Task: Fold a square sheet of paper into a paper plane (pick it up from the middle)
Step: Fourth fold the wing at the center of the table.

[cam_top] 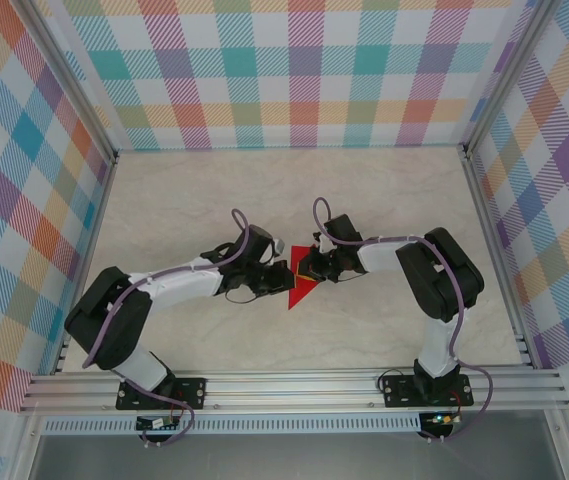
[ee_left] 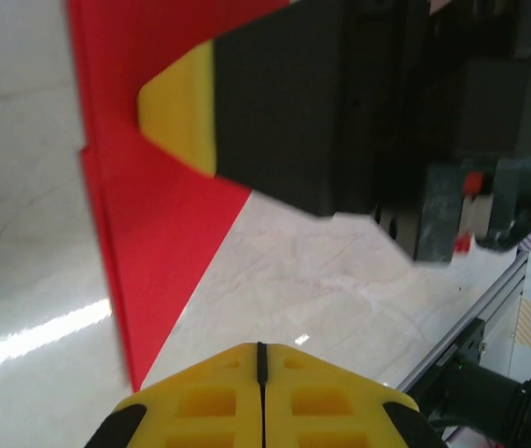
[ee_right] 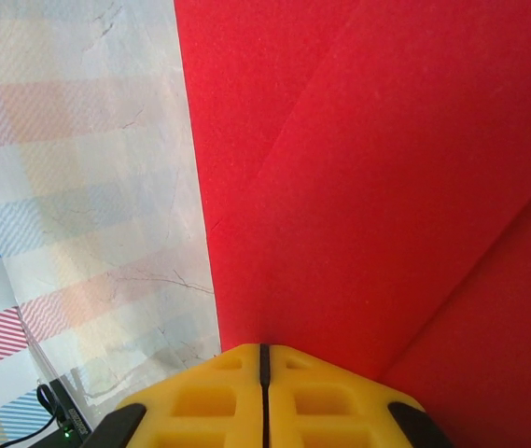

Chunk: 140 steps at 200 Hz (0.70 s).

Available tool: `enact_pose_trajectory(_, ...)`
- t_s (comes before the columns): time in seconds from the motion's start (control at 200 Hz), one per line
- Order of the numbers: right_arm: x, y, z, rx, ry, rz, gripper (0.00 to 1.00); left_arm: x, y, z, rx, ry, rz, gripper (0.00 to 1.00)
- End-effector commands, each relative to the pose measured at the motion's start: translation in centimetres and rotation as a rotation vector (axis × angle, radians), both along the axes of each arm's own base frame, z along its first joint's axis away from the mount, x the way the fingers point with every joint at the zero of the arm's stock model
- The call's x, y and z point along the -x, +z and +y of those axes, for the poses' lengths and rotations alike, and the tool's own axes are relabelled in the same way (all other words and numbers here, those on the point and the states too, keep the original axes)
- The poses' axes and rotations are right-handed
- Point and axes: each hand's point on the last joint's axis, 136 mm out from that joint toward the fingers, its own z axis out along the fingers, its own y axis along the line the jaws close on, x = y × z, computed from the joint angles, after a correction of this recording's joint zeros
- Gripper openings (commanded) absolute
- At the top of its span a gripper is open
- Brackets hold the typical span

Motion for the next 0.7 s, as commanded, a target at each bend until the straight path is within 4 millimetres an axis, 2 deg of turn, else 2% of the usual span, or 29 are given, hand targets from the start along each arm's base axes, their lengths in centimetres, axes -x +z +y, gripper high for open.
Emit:
enact_pose_trajectory(0.0,1.1,-3.7,-2.4,0.148,-0.058,0.089,0.07,-0.4,-2.2,0.1,-0.065,0.001,0.034,0.05)
enact_pose_trajectory(0.17,1.0,-3.6,-2.3,0.149,-0.066,0.091,0.07,-0.4,-5.1,0.1,-0.109,-0.004,0.083,0.02)
enact_pose_trajectory(0.27,0.9,-3.2,-2.2,0.143,-0.064,0.085,0.07,-0.3,-5.6,-0.5,-0.089,-0.017,0.079,0.02)
enact_pose_trajectory(0.345,0.8,-2.5,-1.9,0.122,-0.056,0.076,0.07,-0.3,-6.4,0.3,-0.148,-0.009,0.085,0.01)
enact_pose_trajectory(0.435,0.6,-0.4,-0.7,0.031,-0.038,0.055,0.07,0.1,-7.3,1.4,-0.206,0.004,0.099,0.00)
enact_pose_trajectory(0.54,0.6,1.6,-0.3,-0.006,-0.024,0.019,0.08,1.0,-7.9,1.9,-0.219,-0.017,0.111,0.00)
enact_pose_trajectory(0.595,0.9,2.0,-0.1,-0.021,-0.011,0.008,0.07,1.4,-8.3,2.2,-0.227,-0.018,0.115,0.00)
enact_pose_trajectory(0.695,1.7,1.2,0.0,-0.021,-0.005,0.024,0.07,1.6,-8.5,2.3,-0.224,-0.018,0.117,0.00)
